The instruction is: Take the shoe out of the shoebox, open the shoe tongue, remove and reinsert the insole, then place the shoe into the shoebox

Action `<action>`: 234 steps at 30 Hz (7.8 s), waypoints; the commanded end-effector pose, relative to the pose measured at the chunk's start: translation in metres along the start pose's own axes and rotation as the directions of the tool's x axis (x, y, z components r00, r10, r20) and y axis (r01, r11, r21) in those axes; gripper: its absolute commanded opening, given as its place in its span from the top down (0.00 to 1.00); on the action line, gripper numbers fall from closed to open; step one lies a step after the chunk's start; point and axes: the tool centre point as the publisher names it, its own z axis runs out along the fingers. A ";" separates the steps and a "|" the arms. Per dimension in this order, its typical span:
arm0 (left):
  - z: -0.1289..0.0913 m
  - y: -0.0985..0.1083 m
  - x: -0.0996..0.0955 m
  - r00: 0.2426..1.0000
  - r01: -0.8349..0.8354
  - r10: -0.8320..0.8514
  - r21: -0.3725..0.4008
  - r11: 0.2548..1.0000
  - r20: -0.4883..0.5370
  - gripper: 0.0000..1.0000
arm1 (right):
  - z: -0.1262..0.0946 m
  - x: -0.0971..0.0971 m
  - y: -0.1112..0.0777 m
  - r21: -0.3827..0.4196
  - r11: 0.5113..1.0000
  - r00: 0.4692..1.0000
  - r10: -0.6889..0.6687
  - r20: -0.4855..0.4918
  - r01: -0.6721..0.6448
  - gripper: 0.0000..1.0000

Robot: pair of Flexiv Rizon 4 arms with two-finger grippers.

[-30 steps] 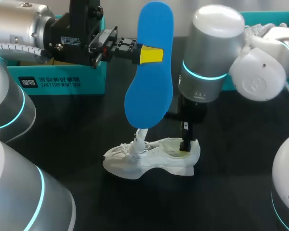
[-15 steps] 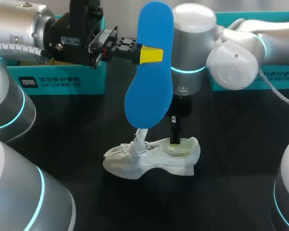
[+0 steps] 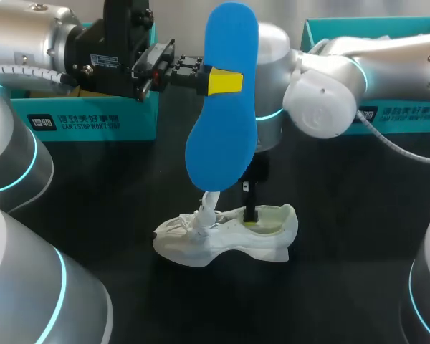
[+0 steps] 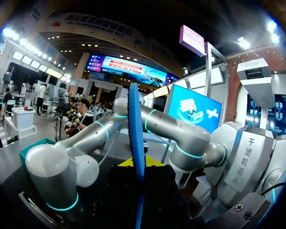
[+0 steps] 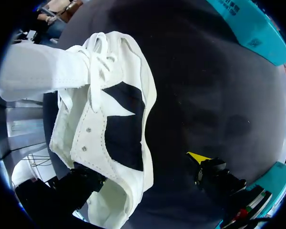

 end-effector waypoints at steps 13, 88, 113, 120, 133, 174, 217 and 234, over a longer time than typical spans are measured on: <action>0.001 0.000 -0.001 1.000 0.000 0.000 0.000 1.000 -0.002 1.00 | 0.010 0.011 0.004 0.006 1.000 1.000 -0.002 -0.011 0.002 1.00; 0.001 0.000 -0.001 1.000 0.000 0.000 0.000 1.000 -0.002 1.00 | -0.036 0.060 0.024 -0.108 0.337 0.347 0.933 -0.093 -0.935 1.00; 0.001 0.000 -0.001 1.000 0.000 0.000 0.000 1.000 -0.002 1.00 | -0.024 0.066 0.022 -0.083 0.245 0.255 0.958 -0.133 -0.966 1.00; 0.001 0.000 -0.001 1.000 0.000 0.000 0.000 1.000 -0.002 1.00 | -0.019 0.067 0.021 -0.066 0.200 0.207 0.971 -0.120 -0.978 1.00; 0.001 0.000 -0.001 1.000 0.000 0.000 0.000 1.000 -0.002 1.00 | -0.003 0.068 0.016 -0.084 0.162 0.172 0.977 -0.128 -0.983 1.00; 0.001 0.000 -0.001 1.000 0.000 0.000 0.000 1.000 -0.002 1.00 | -0.056 0.083 -0.007 -0.143 0.216 0.245 0.940 -0.239 -0.966 0.00; 0.001 0.000 -0.001 1.000 0.000 0.000 0.000 1.000 -0.002 1.00 | -0.164 0.039 -0.043 -0.353 0.122 0.353 0.594 -0.722 -0.927 0.00; 0.001 0.000 -0.001 1.000 0.000 0.000 0.000 1.000 -0.002 1.00 | -0.177 0.011 -0.017 -0.418 0.058 0.409 0.369 -0.835 -0.906 0.00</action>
